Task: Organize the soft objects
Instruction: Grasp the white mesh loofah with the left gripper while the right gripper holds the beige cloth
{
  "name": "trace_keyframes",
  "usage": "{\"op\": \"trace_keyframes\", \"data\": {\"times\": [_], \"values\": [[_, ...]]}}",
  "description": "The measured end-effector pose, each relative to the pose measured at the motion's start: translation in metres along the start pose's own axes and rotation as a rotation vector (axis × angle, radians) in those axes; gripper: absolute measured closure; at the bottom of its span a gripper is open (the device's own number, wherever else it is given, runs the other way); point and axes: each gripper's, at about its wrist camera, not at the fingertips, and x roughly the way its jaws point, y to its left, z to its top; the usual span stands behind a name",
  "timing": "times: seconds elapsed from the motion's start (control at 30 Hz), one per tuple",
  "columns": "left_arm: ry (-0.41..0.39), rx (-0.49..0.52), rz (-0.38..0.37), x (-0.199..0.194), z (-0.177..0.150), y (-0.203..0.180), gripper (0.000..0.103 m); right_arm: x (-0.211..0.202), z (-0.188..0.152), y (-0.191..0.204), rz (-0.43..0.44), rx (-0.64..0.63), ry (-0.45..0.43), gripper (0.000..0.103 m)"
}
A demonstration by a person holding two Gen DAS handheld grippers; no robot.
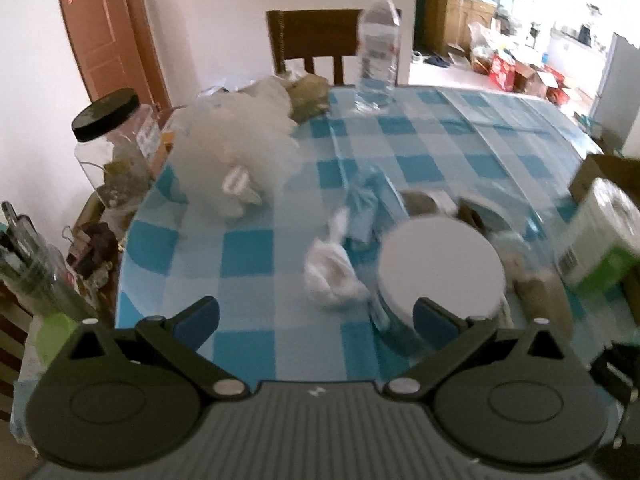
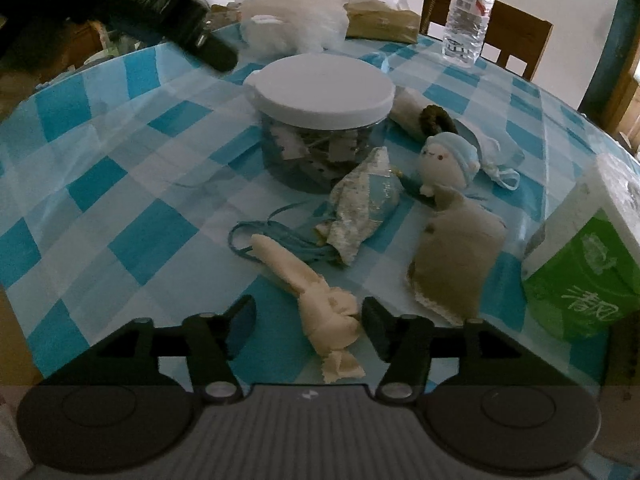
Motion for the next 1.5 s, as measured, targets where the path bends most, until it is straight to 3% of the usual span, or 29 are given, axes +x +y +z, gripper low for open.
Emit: {"op": "trace_keyframes", "data": {"times": [0.1, 0.23, 0.67, 0.87, 1.03, 1.27, 1.5], "values": [[-0.001, -0.004, 0.004, 0.007, 0.013, 0.008, 0.001, 0.004, 0.0, 0.001, -0.019, 0.009, 0.01, 0.01], [0.014, -0.031, -0.002, 0.018, 0.026, 0.017, 0.001, 0.008, 0.0, 0.002, -0.009, 0.002, 0.023, 0.0], [-0.046, -0.054, 0.038, 0.042, 0.086, 0.043, 0.002, 0.012, 0.003, 0.002, -0.01, 0.011, 0.052, 0.0], [-0.034, -0.115, 0.025, 0.082, 0.114, 0.065, 0.001, 0.013, 0.002, 0.002, -0.01, 0.003, 0.047, 0.0], [-0.023, -0.1, 0.062, 0.115, 0.124, 0.072, 0.001, 0.012, 0.006, 0.006, -0.016, -0.007, 0.058, 0.0], [-0.02, -0.098, 0.042, 0.141, 0.131, 0.076, 0.001, 0.008, 0.011, 0.008, -0.016, -0.034, 0.054, 0.021], [-0.004, -0.09, 0.08, 0.154, 0.135, 0.076, 0.001, 0.004, 0.014, 0.001, -0.041, -0.013, 0.071, 0.04]]}}
